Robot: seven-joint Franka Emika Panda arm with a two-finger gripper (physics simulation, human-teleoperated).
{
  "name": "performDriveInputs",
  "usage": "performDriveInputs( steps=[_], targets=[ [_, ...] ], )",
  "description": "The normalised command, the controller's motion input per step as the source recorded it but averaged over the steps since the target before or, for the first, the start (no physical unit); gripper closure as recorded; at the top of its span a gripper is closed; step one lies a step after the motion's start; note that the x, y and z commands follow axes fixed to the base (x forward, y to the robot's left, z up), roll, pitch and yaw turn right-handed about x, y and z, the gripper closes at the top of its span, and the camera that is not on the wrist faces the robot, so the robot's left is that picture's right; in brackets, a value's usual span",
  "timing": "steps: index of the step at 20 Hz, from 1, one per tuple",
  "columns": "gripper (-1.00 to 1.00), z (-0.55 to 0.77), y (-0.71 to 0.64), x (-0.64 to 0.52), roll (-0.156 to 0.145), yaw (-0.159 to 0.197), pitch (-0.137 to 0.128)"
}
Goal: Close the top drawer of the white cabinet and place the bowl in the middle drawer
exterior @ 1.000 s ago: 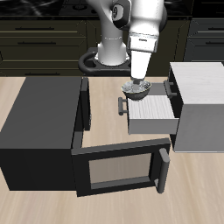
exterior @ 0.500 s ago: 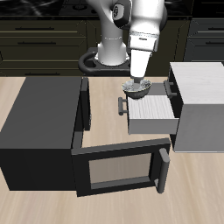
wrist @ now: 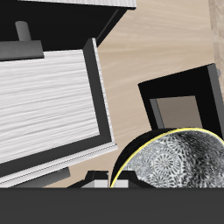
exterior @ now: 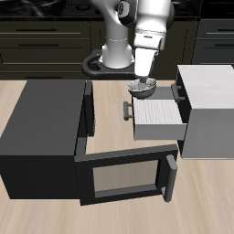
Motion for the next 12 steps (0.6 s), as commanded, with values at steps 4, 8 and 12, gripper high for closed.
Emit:
performDriveInputs(
  steps=[4, 8, 12],
  targets=[
    [1.0, -0.12, 0.15, -0.28, 0.077, 0.038, 0.01],
    [1.0, -0.11, -0.11, -0.06, -0.008, -0.005, 0.032],
    [1.0, -0.02, -0.01, -0.1, 0.019, 0.003, -0.005]
  ],
)
